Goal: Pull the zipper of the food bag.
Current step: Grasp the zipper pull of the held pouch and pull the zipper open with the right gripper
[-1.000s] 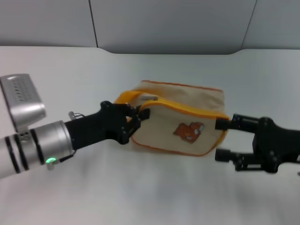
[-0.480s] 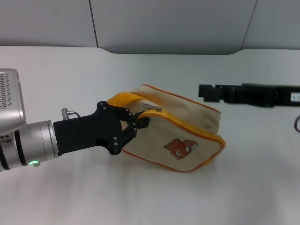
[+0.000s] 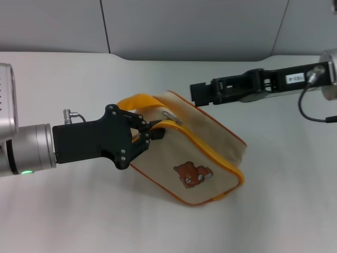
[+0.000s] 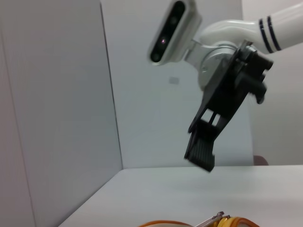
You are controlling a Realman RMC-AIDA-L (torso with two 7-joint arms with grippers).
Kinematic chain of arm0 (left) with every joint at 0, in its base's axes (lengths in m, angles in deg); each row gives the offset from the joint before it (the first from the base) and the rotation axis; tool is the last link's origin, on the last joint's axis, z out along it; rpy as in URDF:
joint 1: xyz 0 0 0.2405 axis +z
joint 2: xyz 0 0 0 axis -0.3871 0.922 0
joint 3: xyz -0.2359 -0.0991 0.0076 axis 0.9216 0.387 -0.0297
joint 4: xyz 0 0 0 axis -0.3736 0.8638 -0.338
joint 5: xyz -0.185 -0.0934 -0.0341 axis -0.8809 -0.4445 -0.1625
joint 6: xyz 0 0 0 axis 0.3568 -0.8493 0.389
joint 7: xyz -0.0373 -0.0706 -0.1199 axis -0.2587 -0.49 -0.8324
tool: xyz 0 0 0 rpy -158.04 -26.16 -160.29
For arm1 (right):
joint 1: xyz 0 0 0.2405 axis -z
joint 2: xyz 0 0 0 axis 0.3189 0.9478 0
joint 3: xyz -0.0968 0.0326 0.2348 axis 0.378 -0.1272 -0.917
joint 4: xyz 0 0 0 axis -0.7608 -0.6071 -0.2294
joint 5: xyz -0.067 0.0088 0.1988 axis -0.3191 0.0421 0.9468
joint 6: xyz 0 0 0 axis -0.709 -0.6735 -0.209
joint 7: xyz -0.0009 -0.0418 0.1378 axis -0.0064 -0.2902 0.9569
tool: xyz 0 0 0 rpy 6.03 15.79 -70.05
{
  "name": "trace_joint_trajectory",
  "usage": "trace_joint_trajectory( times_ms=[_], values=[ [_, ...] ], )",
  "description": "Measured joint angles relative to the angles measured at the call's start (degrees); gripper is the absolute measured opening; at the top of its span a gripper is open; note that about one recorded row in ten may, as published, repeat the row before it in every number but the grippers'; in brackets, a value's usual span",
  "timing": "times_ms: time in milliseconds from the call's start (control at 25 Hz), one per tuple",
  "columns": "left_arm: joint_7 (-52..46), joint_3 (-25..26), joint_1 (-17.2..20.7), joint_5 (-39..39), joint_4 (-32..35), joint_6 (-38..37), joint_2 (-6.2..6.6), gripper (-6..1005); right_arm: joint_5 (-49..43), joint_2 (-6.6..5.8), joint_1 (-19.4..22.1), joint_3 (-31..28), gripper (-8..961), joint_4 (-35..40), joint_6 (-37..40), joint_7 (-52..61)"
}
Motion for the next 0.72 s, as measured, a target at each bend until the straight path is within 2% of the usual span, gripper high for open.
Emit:
trace_joint_trajectory(
  times_ms=[200, 400, 560, 720],
  values=[
    [-0.1, 0.0, -0.5, 2.5, 1.7, -0.2, -0.06, 63, -0.6, -0.14, -1.1, 3.7, 664, -0.3, -3.6, 4.3],
    [-0.2, 0.0, -1.0, 3.5, 2.1, 0.1, -0.38, 63, -2.5, 0.17, -1.7, 4.7, 657, -0.6, -5.9, 7.9],
    [0.0, 0.1, -1.0, 3.6, 2.7, 0.2, -0.52, 60, -2.9, 0.25, -1.8, 4.7, 415, -0.8, -6.2, 8.8],
    [0.1, 0.1, -1.0, 3.6, 3.7, 0.2, -0.68, 59, -2.9, 0.33, -2.0, 4.7, 411, -1.2, -7.1, 9.1]
  ],
)
